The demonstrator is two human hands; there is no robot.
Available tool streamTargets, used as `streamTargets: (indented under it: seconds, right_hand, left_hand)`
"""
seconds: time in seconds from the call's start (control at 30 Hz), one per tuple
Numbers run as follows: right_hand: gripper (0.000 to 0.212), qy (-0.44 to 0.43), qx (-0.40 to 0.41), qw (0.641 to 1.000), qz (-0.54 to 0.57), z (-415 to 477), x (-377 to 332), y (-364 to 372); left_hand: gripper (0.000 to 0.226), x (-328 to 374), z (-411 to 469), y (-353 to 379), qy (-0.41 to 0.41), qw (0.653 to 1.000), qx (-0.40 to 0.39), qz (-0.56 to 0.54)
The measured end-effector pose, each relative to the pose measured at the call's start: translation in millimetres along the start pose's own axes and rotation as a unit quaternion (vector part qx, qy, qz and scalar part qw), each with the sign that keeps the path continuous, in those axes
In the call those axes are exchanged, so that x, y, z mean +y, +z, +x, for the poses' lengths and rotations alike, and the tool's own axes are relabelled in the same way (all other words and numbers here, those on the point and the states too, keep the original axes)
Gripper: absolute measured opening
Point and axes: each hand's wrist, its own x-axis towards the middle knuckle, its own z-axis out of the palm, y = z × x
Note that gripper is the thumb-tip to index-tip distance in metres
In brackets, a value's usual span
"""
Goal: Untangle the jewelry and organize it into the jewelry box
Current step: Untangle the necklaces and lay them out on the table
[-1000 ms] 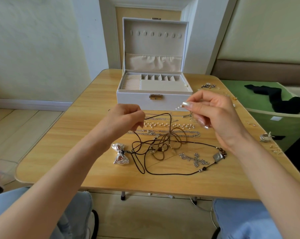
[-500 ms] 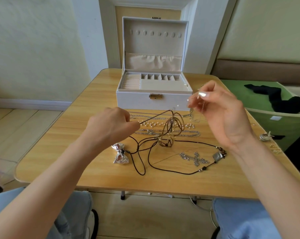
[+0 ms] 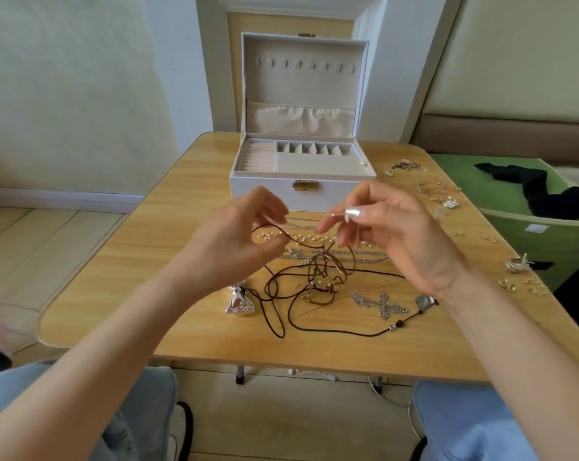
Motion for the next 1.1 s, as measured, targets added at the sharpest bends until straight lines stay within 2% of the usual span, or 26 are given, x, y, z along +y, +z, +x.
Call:
streamTargets:
  seconds: [0.07, 0.17, 0.33, 0.43, 0.6, 0.7, 0.9, 1.1]
  right_hand:
    - [0.005, 0.009, -0.007, 1.000, -0.011, 2.1, 0.7, 2.8]
    - [0.006, 0.016, -0.011, 0.999, -0.026, 4.9, 2.1, 5.9]
    - [0.003, -0.022, -0.025, 0.999, 0.010, 5.8, -0.2, 11.6]
    - [0.004, -0.052, -0.013, 0.995, 0.083, 4.7, -4.1, 10.4]
    - [0.007, -0.039, 0.005, 0.990, 0.135, 4.9, -4.4, 5.1]
    - [0.006, -0.017, 0.014, 0.993, 0.119, 5.5, -1.9, 3.6]
    - [0.003, 0.048, 0.031, 0.998, 0.037, 6.6, 4.0, 4.1]
    - [0.006, 0.091, 0.028, 0.995, -0.035, 6.2, 5.0, 6.6]
  left_hand:
    - [0.036, 4.0, -0.3, 7.8, 0.046, 0.999, -0.003, -0.022]
    - [0.038, 7.7, -1.7, 21.0, 0.079, 0.996, -0.025, -0.032]
    - [0.022, 5.3, 2.1, 31.8, 0.035, 0.994, -0.028, -0.099]
    - [0.023, 5.6, 4.1, 28.9, 0.013, 0.990, -0.022, -0.142]
    - [0.021, 8.5, 2.1, 25.8, -0.031, 0.969, -0.062, -0.236]
    - [0.014, 9.9, 1.3, 21.4, -0.043, 0.964, -0.067, -0.255]
    - [0.017, 13.1, -0.3, 12.8, -0.052, 0.937, -0.070, -0.338]
    - [0.002, 13.0, 0.4, 8.7, -0.069, 0.927, -0.069, -0.363]
